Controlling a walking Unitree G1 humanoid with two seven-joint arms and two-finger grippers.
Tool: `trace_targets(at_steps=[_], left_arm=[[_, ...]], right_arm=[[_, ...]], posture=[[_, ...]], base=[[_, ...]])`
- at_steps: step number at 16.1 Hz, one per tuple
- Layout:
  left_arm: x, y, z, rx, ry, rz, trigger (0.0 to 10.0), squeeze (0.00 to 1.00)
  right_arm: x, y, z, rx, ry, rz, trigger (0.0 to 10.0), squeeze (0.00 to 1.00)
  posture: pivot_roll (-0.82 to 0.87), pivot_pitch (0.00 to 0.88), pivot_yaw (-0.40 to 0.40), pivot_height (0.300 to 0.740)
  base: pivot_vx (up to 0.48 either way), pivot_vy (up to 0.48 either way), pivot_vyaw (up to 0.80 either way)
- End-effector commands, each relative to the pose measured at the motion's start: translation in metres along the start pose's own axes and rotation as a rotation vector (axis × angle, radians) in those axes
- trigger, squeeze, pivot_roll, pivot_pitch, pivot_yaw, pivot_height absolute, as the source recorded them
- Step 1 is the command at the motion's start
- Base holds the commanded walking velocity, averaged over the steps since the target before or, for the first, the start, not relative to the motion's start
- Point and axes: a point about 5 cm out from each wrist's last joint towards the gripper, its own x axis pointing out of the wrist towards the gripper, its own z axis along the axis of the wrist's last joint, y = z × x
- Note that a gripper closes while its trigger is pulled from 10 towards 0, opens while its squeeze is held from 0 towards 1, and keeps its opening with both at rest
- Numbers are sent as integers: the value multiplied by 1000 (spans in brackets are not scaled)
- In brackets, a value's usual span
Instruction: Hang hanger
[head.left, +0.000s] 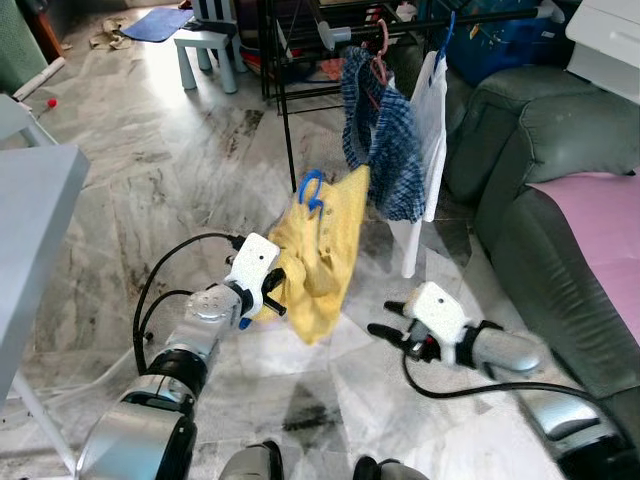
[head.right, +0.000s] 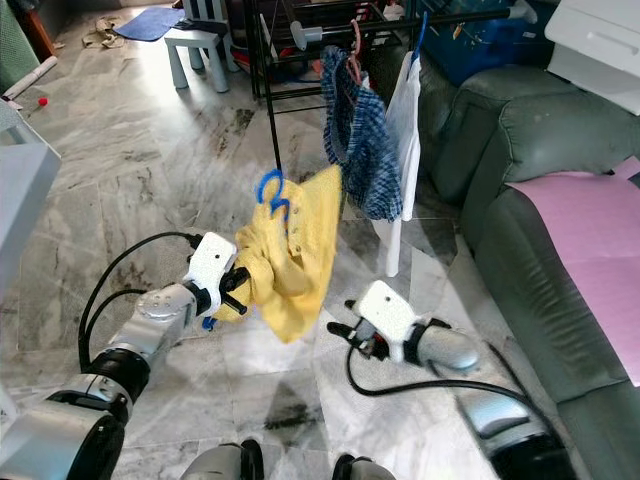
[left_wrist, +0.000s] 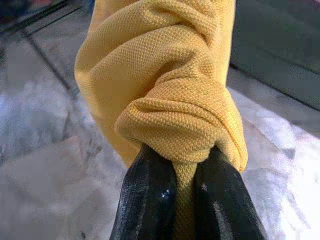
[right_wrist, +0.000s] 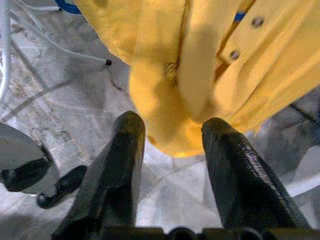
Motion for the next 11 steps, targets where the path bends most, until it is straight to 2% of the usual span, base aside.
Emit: trace_targets(at_steps=[1,2,3,6,8,10,11], left_arm=[[0,1,18,82,-80,-60,0,0],[-5,0,16,150,-83,-149,0,0],[-10,1,13,202,-71,-204,0,0],[-24,0,3,326,-50,-359,0,0],[-31,0,-4,417,-12,-424,0,0],[-32,-2,-1,424,-40,-455,0,0],[-30,-4,4,429,-75,-464,0,0]], right_arm=[[-10,-13,6,-46,-15,-24,10000,1000],[-22,-28,7,-74,-6,-62,10000,1000],[-30,-37,8,-85,1,-64,10000,1000],[-51,-52,12,-163,25,-18,10000,1000],[-58,-60,21,-187,10,2,10000,1000],[-62,-68,32,-190,-19,23,10000,1000],[-61,-72,34,-161,-42,39,10000,1000]], posture=[[-97,113,16,740],[-97,116,17,740],[-97,118,18,740],[-91,122,22,740],[-87,123,23,740],[-87,123,23,740],[-85,121,23,740]], base=[[0,0,0],[0,0,0],[0,0,0],[0,0,0],[0,0,0],[0,0,0],[0,0,0]])
